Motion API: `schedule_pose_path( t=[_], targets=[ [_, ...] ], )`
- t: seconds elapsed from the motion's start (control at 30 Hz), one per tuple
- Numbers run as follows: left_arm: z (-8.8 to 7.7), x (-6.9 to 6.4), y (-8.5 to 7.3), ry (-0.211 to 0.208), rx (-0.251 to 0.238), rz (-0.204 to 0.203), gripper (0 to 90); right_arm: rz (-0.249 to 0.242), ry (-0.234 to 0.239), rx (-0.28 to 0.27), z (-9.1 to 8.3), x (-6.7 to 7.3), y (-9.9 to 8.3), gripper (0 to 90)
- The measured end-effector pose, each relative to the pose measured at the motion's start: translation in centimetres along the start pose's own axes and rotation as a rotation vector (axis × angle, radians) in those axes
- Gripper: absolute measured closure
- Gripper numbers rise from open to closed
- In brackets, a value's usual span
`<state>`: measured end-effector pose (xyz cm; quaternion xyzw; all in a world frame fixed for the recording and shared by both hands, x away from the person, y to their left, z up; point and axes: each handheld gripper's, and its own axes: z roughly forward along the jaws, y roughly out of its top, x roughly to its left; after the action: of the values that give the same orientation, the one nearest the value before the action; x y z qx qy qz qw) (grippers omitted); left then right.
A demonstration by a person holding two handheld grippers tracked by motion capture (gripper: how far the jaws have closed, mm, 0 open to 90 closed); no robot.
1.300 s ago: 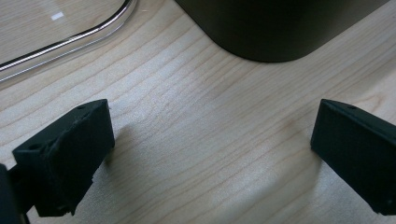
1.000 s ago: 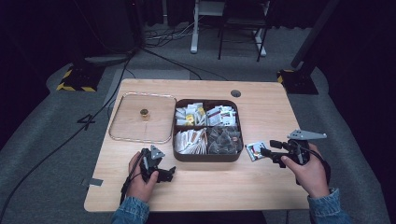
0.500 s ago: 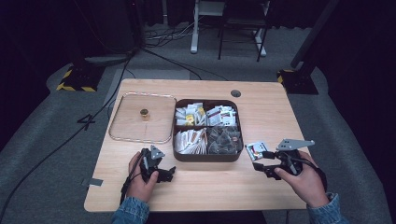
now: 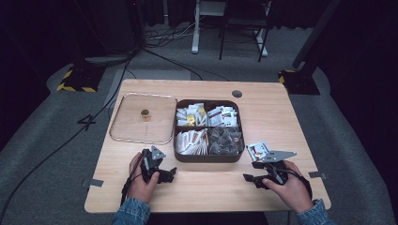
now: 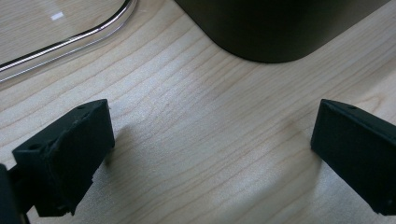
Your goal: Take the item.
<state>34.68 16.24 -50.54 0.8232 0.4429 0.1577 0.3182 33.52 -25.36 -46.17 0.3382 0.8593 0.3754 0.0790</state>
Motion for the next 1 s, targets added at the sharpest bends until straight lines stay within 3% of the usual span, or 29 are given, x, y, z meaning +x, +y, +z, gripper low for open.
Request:
schedule_pose_path(
  t=[0.33,0.67,0.77,0.83,0.87,0.97,1.0],
  targets=[
    [0.0,0.0,0.0,0.001,-0.001,0.002,0.0,-0.006,-0.001,-0.003,1.9,-0.4,-1.2,31.9],
    [0.0,0.0,0.0,0.000,0.000,0.002,0.0,-0.075,-0.018,-0.015,2.5,0.0,-1.6,26.4],
    [0.0,0.0,0.0,0.000,-0.001,0.002,0.0,-0.075,-0.022,0.023,2.9,0.0,-1.9,22.0],
    [0.0,0.0,0.0,-0.001,0.000,-0.001,0.0,-0.109,-0.035,0.029,3.1,0.0,-2.0,17.2],
    [0.0,0.0,0.0,0.000,0.000,0.002,0.0,-0.136,-0.045,0.029,3.3,0.0,-2.0,12.7],
    [0.0,0.0,0.0,-0.001,0.000,-0.001,0.0,-0.124,-0.047,-0.004,4.0,0.1,-2.2,0.4],
    [0.0,0.0,0.0,0.000,-0.001,0.001,0.0,-0.125,-0.049,-0.003,4.2,0.1,-2.2,0.0]
  ],
)
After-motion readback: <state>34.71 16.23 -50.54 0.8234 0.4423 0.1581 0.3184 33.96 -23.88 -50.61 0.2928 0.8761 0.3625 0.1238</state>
